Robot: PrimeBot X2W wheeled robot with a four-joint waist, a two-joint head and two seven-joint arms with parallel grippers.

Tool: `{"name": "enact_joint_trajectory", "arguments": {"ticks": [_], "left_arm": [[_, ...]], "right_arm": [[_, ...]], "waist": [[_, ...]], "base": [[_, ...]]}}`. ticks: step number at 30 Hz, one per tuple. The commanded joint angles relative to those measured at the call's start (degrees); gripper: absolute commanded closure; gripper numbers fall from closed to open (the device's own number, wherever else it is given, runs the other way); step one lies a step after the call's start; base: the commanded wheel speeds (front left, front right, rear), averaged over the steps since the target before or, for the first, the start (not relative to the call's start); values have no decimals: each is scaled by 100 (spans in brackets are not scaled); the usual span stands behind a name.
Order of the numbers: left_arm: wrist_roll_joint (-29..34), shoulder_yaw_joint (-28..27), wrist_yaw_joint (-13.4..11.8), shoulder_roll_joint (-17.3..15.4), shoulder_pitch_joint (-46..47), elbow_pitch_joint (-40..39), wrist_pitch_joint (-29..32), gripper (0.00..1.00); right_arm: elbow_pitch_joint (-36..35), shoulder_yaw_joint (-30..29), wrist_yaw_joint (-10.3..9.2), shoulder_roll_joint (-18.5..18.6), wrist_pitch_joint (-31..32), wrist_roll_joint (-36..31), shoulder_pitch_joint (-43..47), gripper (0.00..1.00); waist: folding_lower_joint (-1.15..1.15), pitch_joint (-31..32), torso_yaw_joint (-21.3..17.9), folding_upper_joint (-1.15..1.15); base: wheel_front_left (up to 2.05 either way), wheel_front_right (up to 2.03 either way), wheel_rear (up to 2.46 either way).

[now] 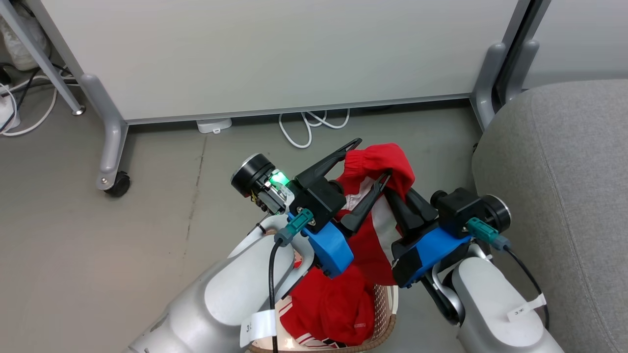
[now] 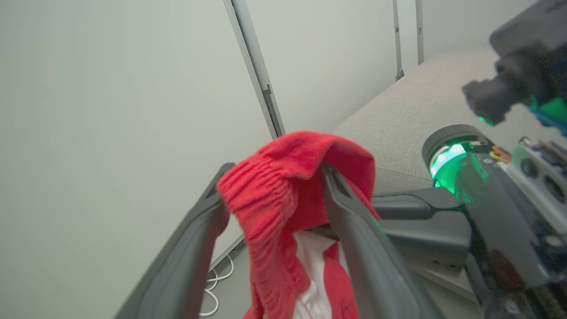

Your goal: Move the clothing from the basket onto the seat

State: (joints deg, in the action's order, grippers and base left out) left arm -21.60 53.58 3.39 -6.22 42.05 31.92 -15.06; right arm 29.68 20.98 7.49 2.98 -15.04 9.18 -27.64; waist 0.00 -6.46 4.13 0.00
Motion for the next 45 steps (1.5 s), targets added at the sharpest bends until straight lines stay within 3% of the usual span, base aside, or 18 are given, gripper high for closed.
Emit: {"name": "enact_joint_trajectory", "arguments": {"ticks": [1, 12, 32, 45], "left_arm": [[34, -29, -28, -24, -56, -12, -15, 0], [193, -148, -92, -132, -240, -306, -16, 0], [497, -199, 29, -260, -561, -609, -16, 0], [572, -210, 115, -211, -629, -551, -16, 0]], "right_arm": [[-44, -50, 1, -4, -21, 3, 19, 100], [-544, -802, 1, 170, -22, -105, 9, 100], [-1613, -2216, 1, 371, -22, -209, 603, 100], [-2123, -2807, 1, 290, -22, -220, 1204, 100]], "waist": [[0, -34, -19, 0], [0, -401, -452, 0], [0, -845, -2024, 0], [0, -916, -2267, 0]], "base": [[0, 0, 0], [0, 0, 0], [0, 0, 0], [0, 0, 0]]}}
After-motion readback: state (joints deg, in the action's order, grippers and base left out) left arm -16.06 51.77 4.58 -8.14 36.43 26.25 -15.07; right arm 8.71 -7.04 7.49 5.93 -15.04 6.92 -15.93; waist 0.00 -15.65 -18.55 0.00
